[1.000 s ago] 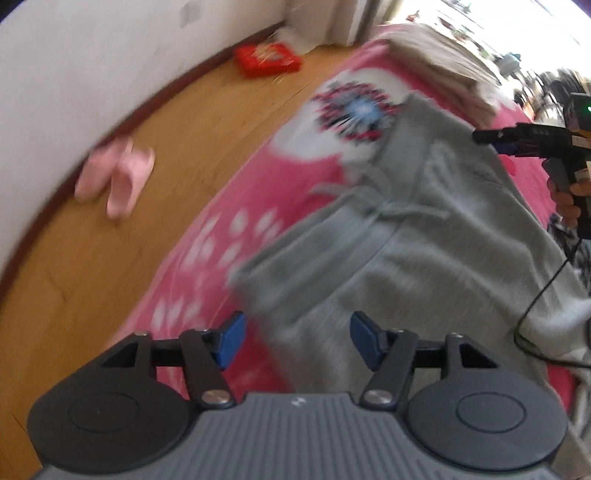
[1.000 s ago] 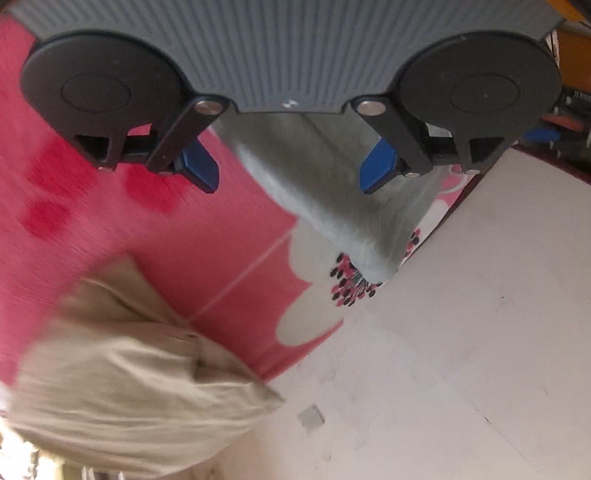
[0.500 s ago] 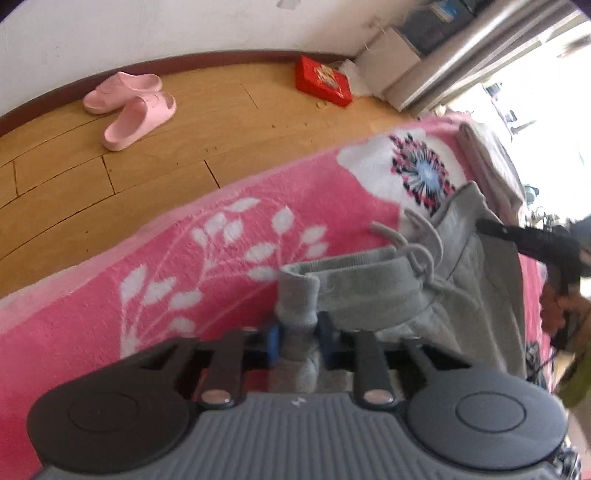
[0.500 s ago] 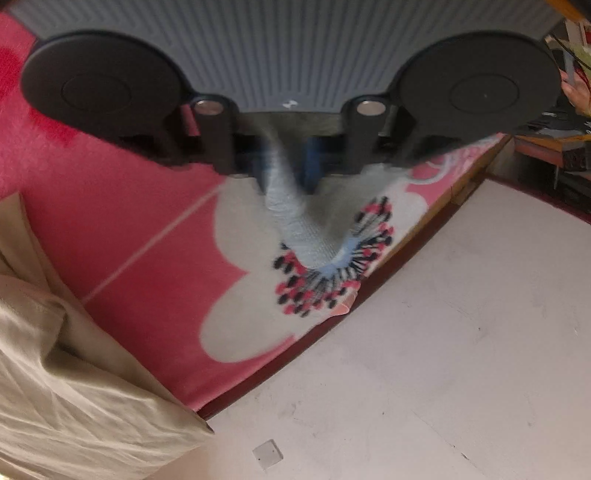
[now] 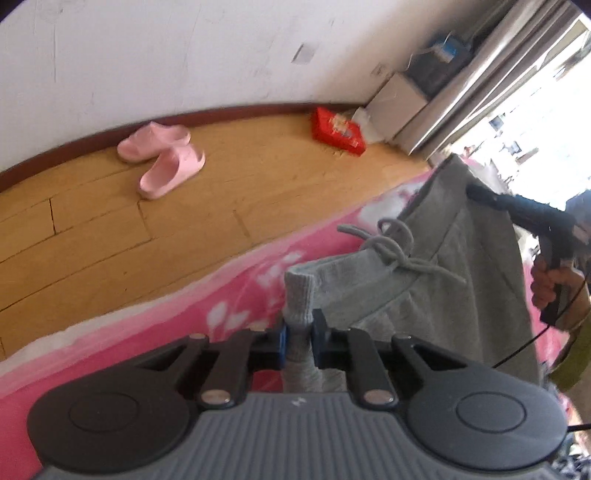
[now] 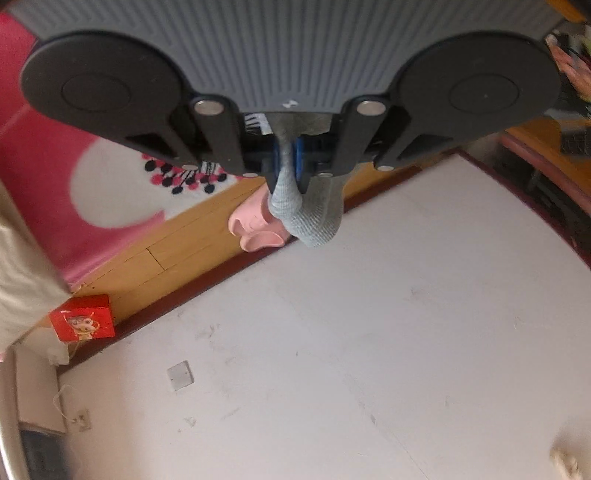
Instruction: Fold clothes
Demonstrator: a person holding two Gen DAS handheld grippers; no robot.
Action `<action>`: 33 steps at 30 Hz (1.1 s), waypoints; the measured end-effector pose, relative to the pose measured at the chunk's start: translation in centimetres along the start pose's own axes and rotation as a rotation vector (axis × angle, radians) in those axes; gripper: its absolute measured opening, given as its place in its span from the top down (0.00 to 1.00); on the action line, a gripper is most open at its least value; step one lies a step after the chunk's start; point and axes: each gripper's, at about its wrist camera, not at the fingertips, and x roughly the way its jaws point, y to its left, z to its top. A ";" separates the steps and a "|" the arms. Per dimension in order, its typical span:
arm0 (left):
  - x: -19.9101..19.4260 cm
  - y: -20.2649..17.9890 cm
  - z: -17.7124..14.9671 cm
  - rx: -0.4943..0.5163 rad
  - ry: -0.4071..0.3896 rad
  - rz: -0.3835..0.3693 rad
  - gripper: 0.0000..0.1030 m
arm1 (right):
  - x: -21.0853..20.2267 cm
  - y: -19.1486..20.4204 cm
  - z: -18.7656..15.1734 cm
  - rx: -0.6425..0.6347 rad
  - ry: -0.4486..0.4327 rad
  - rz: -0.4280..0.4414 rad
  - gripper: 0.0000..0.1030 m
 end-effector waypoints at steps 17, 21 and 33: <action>-2.8 -0.4 -1.2 0.073 -0.085 0.057 0.39 | -23.2 -1.0 -9.9 0.435 -0.371 -0.211 0.25; -4.6 -2.6 -2.3 0.175 -0.125 0.045 0.39 | -34.9 5.0 -19.3 0.525 -0.494 -0.360 0.25; -5.2 -17.9 -9.6 0.661 -0.107 -0.109 0.39 | -40.9 22.9 -46.6 0.793 -0.337 -0.984 0.26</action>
